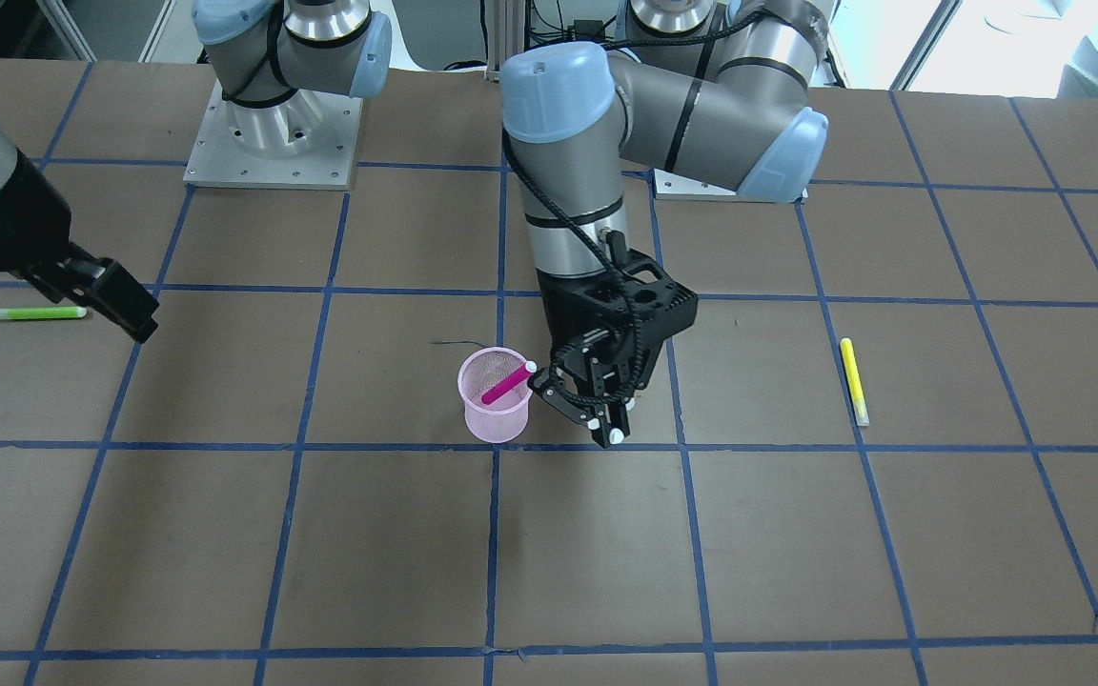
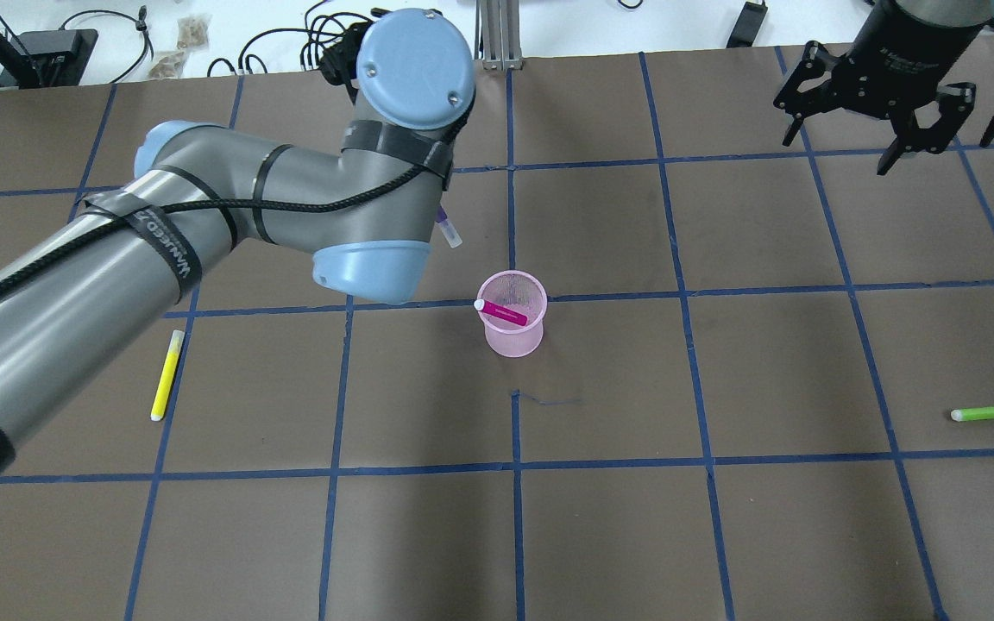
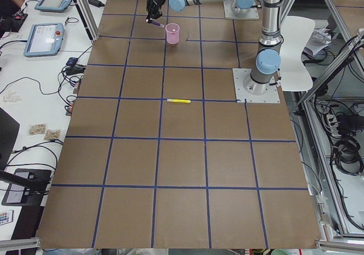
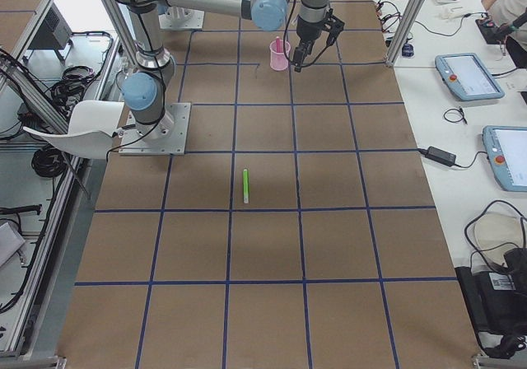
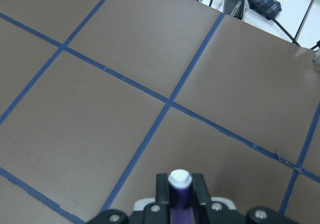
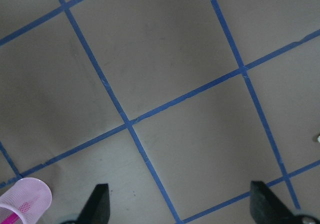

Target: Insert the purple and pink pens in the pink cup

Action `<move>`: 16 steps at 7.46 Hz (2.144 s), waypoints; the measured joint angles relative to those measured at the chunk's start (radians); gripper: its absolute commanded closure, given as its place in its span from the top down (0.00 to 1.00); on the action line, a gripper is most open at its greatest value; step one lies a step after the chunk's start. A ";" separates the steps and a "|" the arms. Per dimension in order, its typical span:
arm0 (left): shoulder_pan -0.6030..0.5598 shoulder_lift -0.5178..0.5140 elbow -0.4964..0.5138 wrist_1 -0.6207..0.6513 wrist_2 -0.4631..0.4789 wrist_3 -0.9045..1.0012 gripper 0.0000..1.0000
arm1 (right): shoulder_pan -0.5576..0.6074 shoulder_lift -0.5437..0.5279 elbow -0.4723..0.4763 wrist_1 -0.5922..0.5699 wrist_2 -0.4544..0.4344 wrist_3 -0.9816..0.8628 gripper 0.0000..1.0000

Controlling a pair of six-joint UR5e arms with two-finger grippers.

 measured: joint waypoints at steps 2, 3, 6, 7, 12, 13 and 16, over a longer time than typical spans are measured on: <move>-0.089 -0.030 -0.015 0.004 0.077 -0.098 0.00 | 0.051 0.006 -0.005 0.004 -0.055 -0.124 1.00; -0.119 -0.043 -0.026 0.005 0.095 -0.125 0.00 | 0.059 0.011 -0.002 0.002 -0.058 -0.175 1.00; -0.156 -0.063 -0.063 0.005 0.110 -0.174 0.00 | 0.066 0.016 0.005 -0.020 0.024 -0.268 1.00; -0.159 -0.064 -0.083 0.005 0.112 -0.177 0.00 | 0.067 0.018 0.006 -0.026 0.033 -0.280 1.00; -0.165 -0.064 -0.098 0.019 0.101 -0.183 1.00 | 0.068 0.026 0.008 -0.031 0.034 -0.279 1.00; -0.164 -0.055 -0.090 0.017 0.097 -0.155 1.00 | 0.068 0.027 0.008 -0.032 0.033 -0.281 1.00; -0.060 0.007 -0.009 -0.136 0.020 0.216 1.00 | 0.068 0.022 -0.002 -0.032 0.039 -0.269 1.00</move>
